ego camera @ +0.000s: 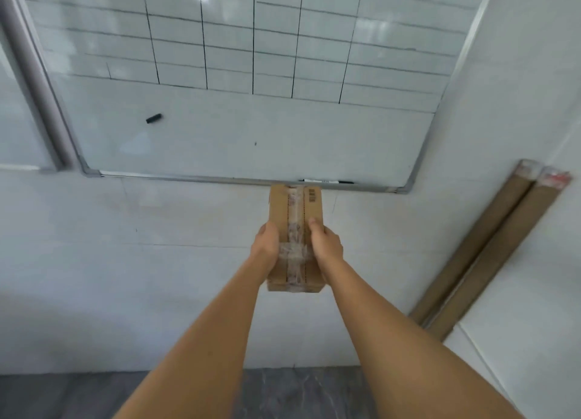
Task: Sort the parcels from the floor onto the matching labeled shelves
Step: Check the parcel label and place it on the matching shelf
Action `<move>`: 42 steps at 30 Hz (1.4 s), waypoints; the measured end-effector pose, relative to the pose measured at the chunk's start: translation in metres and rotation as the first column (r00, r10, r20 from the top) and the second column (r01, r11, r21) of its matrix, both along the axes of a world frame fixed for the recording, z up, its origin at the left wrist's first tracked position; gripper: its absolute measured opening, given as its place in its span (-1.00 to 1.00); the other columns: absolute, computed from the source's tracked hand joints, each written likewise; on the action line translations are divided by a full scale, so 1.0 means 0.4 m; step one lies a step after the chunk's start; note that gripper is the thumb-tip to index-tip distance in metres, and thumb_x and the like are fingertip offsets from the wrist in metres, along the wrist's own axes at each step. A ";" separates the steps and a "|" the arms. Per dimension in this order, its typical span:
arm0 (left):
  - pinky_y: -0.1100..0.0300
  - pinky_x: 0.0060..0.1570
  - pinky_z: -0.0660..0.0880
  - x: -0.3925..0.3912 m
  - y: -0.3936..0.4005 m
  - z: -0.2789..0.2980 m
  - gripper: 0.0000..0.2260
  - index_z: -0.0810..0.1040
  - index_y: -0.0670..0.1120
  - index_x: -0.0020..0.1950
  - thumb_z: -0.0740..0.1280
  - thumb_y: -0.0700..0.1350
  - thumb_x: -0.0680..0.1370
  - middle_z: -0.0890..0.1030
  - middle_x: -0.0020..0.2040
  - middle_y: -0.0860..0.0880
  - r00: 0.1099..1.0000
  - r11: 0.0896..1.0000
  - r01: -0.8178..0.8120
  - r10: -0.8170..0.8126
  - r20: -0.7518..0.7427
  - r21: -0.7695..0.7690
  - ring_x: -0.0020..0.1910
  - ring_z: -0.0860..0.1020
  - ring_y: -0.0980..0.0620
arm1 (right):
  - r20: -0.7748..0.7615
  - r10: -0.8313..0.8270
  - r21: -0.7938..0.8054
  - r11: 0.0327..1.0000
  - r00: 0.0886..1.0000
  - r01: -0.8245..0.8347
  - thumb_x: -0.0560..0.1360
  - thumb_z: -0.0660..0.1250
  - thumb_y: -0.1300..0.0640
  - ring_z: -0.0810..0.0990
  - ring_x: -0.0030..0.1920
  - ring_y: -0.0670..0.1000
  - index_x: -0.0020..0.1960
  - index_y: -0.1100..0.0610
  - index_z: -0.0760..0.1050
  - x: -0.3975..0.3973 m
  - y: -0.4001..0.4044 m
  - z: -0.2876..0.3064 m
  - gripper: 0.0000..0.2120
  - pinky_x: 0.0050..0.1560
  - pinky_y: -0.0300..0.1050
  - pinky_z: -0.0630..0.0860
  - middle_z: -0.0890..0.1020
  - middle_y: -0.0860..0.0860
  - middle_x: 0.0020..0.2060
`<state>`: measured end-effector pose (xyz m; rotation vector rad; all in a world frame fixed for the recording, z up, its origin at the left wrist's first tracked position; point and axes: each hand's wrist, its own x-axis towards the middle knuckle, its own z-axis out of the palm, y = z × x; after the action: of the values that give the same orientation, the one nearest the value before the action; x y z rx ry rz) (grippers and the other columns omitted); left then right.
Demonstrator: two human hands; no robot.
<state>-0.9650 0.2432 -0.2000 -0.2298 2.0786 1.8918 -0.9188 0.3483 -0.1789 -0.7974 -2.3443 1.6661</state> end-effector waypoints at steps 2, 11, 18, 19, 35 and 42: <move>-0.16 0.27 0.47 -0.009 -0.010 0.083 -0.36 0.49 0.05 0.34 -0.10 0.23 0.42 0.59 0.23 -0.14 0.998 1.000 0.012 -0.011 -0.064 0.013 0.17 0.57 -0.20 | -0.054 0.014 0.012 1.000 0.998 -0.014 0.69 0.05 -0.18 0.51 0.35 0.19 0.44 0.11 0.48 0.000 -0.004 0.092 -0.48 0.38 0.08 0.40 0.57 0.14 0.35; -0.14 0.37 0.37 0.069 -0.034 0.512 -0.48 0.42 0.03 0.43 -0.03 0.22 0.60 0.53 0.33 -0.07 0.898 0.995 -0.046 0.081 -0.433 0.090 0.29 0.50 -0.14 | -0.340 -0.023 -0.174 0.984 0.940 -0.039 0.70 0.01 -0.18 0.49 0.37 0.21 0.44 0.15 0.48 0.016 -0.026 0.477 -0.46 0.45 0.14 0.38 0.54 0.15 0.37; -0.12 0.32 0.44 0.101 -0.010 0.709 -0.51 0.55 0.01 0.31 0.07 0.24 0.56 0.62 0.20 -0.05 0.820 0.988 -0.068 0.135 -0.557 0.139 0.19 0.56 -0.12 | -0.466 -0.028 -0.401 0.898 0.884 -0.182 0.67 0.11 -0.21 0.58 0.25 0.13 0.37 0.13 0.51 0.062 0.046 0.674 -0.50 0.43 0.12 0.44 0.63 0.07 0.24; -0.11 0.31 0.45 0.107 -0.005 0.722 -0.55 0.58 0.01 0.28 0.11 0.21 0.56 0.64 0.18 -0.05 0.809 0.989 -0.052 0.125 -0.575 0.142 0.18 0.58 -0.12 | -0.482 -0.030 -0.425 0.882 0.875 -0.204 0.68 0.12 -0.19 0.62 0.16 0.12 0.31 0.11 0.54 0.069 0.059 0.684 -0.54 0.38 0.12 0.49 0.66 0.06 0.14; -0.05 0.20 0.52 0.130 0.040 0.745 -0.72 0.56 0.00 -0.13 0.12 -0.04 0.67 0.63 -0.02 -0.09 0.718 0.994 -0.005 0.079 -0.692 0.108 -0.01 0.58 -0.08 | -0.536 0.044 -0.353 0.896 0.843 -0.271 0.70 0.13 -0.11 0.60 0.00 0.00 0.18 0.05 0.54 0.090 0.154 0.706 -0.70 0.17 -0.01 0.51 0.63 -0.02 0.05; 0.12 0.04 0.47 0.118 0.052 0.737 -0.73 0.58 -0.11 0.07 0.10 -0.06 0.68 0.60 -0.01 -0.08 0.731 0.980 -0.010 0.141 -0.668 0.197 -0.06 0.51 -0.01 | -0.497 0.058 -0.377 0.884 0.866 -0.276 0.46 0.32 -0.38 0.57 0.24 0.17 0.37 0.05 0.37 0.086 0.150 0.725 -0.32 0.34 0.21 0.50 0.58 0.11 0.11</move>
<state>-0.9177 0.2639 0.0947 0.5238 2.3070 2.4645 -0.8843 0.4082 0.1111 -0.1797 -1.7645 2.2054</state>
